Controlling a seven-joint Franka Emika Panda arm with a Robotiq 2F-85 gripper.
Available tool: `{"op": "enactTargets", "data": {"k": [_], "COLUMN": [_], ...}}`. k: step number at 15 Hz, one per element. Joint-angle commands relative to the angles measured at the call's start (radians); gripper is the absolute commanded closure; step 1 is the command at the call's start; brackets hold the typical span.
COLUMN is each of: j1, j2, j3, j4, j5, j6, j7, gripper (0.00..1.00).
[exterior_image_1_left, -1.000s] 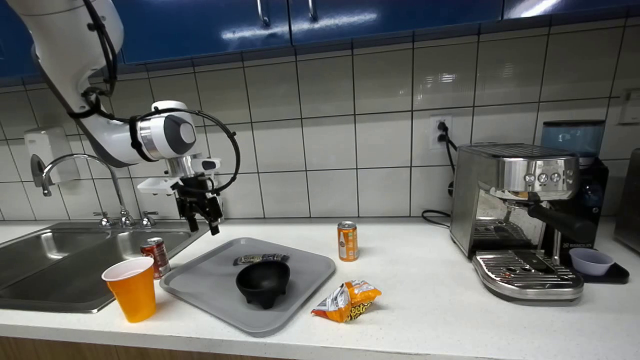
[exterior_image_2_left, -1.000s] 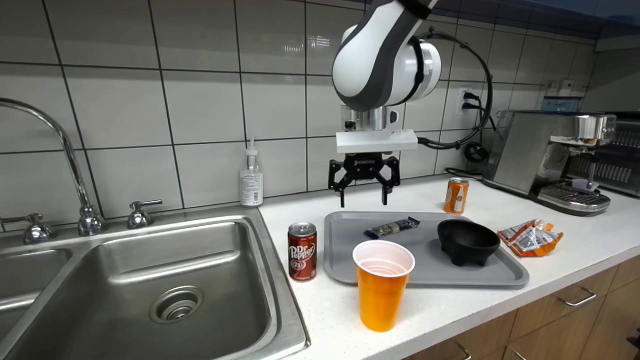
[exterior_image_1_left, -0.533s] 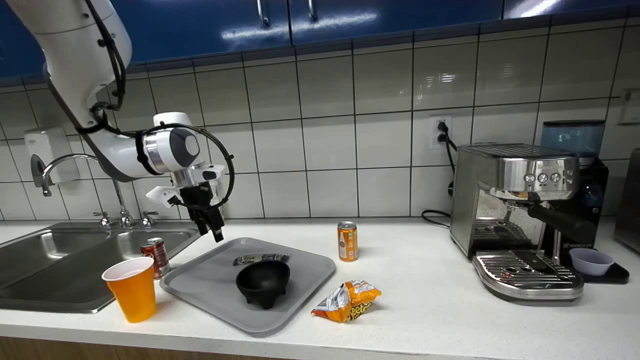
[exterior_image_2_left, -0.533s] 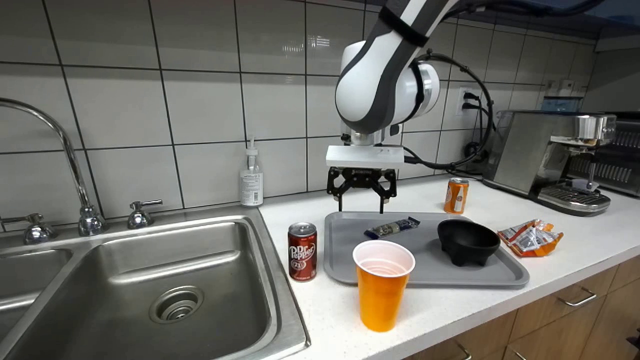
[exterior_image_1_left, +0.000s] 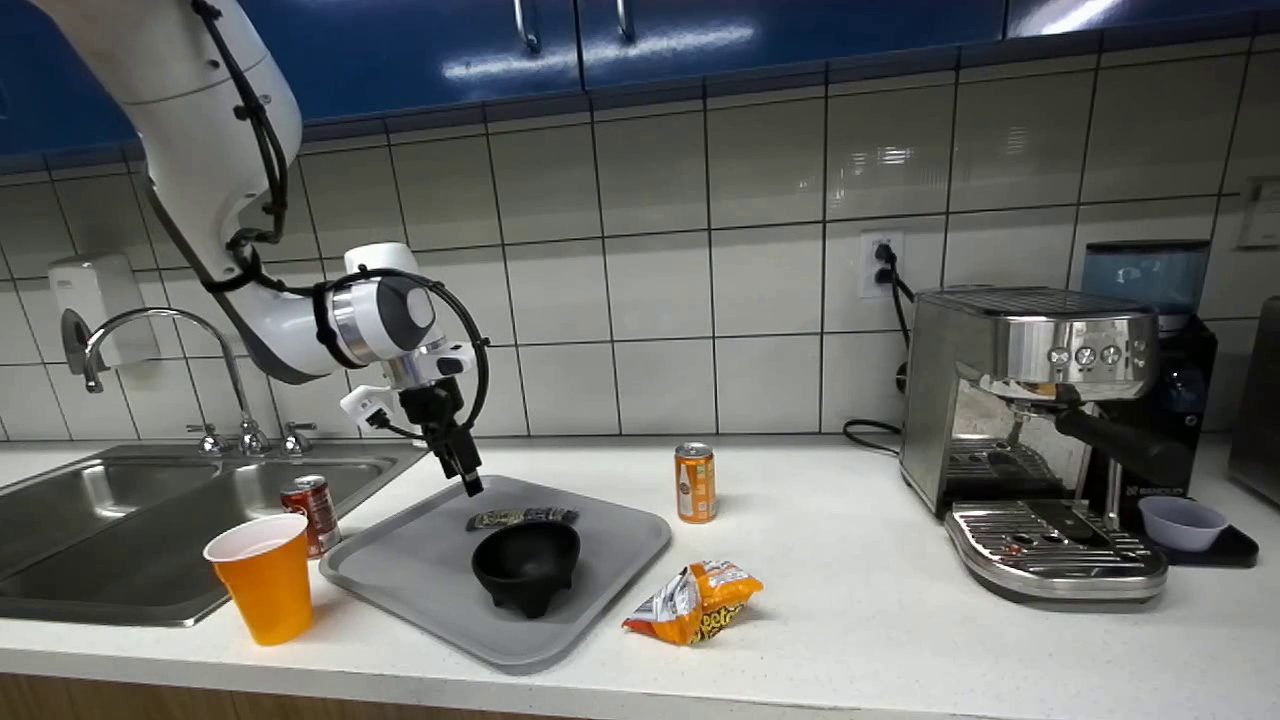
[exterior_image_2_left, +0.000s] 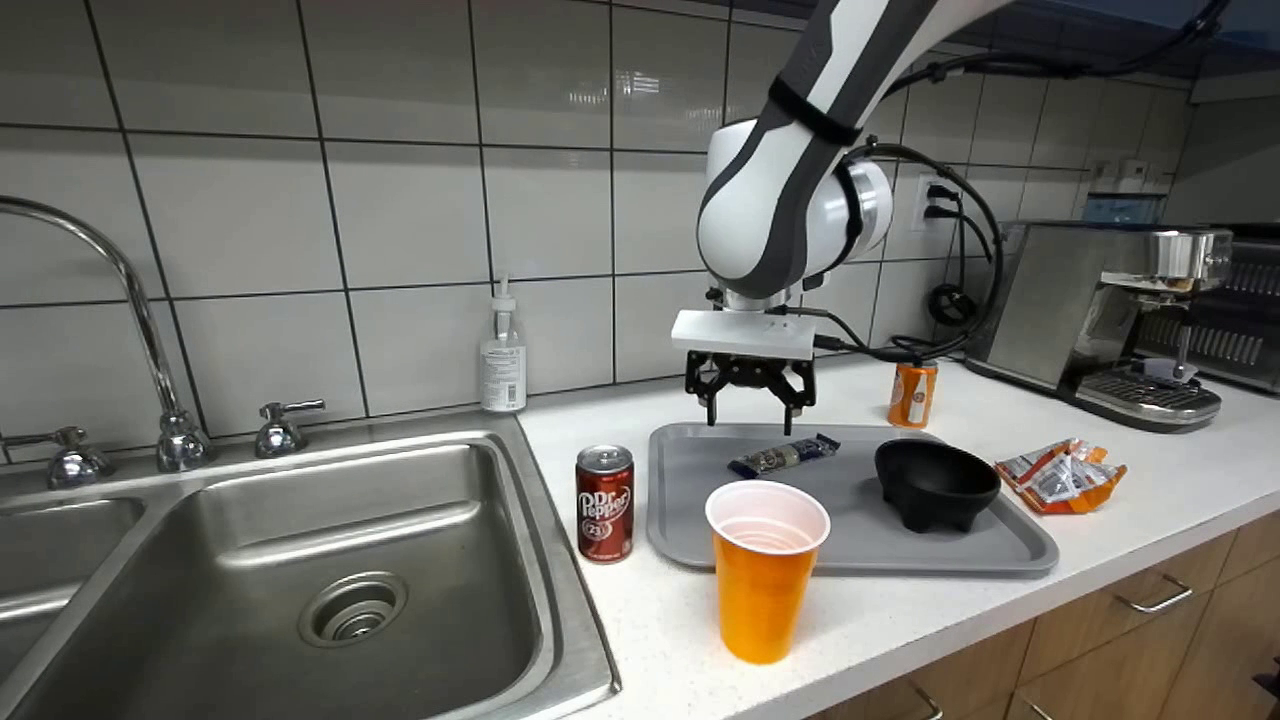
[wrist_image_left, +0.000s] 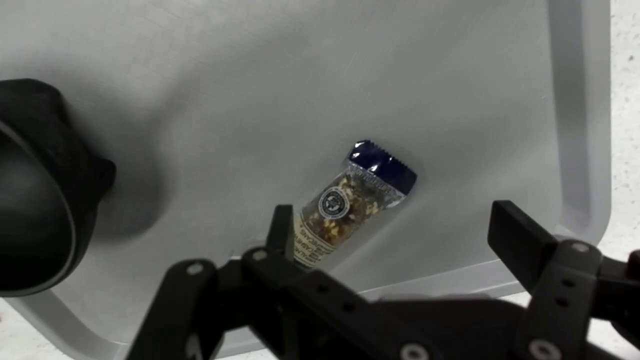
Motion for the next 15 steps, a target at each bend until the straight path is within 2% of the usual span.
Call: {"op": "enactTargets", "data": {"k": [1, 15], "j1": [-0.009, -0.042], "j2": [0.048, 0.154], "j3": [-0.019, -0.043], "j4": [0.057, 0.143], "j5": [-0.008, 0.035], "j6": [-0.01, -0.044], "j7": [0.047, 0.077], "gripper": [0.0, 0.0]}}
